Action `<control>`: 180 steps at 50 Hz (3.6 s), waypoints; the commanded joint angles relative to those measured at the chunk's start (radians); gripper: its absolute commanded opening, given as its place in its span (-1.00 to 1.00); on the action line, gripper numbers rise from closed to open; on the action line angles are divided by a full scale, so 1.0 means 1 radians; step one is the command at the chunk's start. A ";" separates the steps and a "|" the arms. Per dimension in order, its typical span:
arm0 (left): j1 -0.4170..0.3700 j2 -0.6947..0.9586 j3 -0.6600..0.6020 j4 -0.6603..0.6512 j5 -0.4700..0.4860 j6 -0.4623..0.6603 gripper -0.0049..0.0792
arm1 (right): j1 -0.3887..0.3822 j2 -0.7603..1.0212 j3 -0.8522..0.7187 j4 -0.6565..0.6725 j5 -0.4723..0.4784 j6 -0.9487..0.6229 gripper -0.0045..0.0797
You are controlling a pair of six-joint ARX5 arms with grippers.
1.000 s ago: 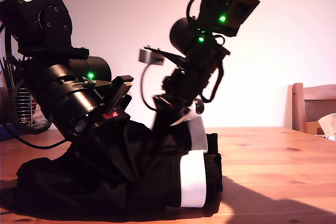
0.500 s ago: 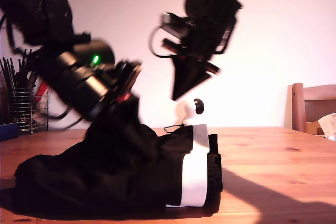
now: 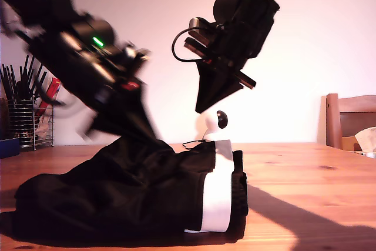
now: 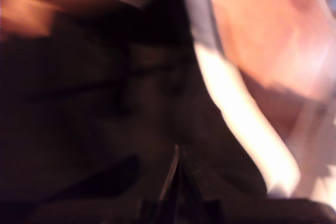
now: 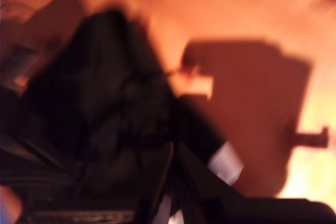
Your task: Fold the shorts in front of you. After folding it, place it to the left side.
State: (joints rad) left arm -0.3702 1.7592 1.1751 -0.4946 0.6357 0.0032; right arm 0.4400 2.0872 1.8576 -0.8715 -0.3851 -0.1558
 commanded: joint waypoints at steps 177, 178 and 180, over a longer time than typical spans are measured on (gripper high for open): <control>0.175 -0.186 -0.554 0.166 0.006 -0.259 0.63 | 0.183 -0.396 -1.083 0.615 -0.095 0.787 0.40; 0.173 -0.185 -0.554 0.167 0.006 -0.259 0.63 | 0.183 -0.393 -1.083 0.622 -0.098 0.787 0.40; 0.168 -0.181 -0.554 0.169 0.006 -0.266 0.63 | 0.183 -0.383 -1.083 0.630 -0.104 0.784 0.40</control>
State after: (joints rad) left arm -0.1890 1.5345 0.6453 -0.3180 0.6510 -0.2527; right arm 0.6128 1.6535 0.7837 -0.2466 -0.4919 0.6308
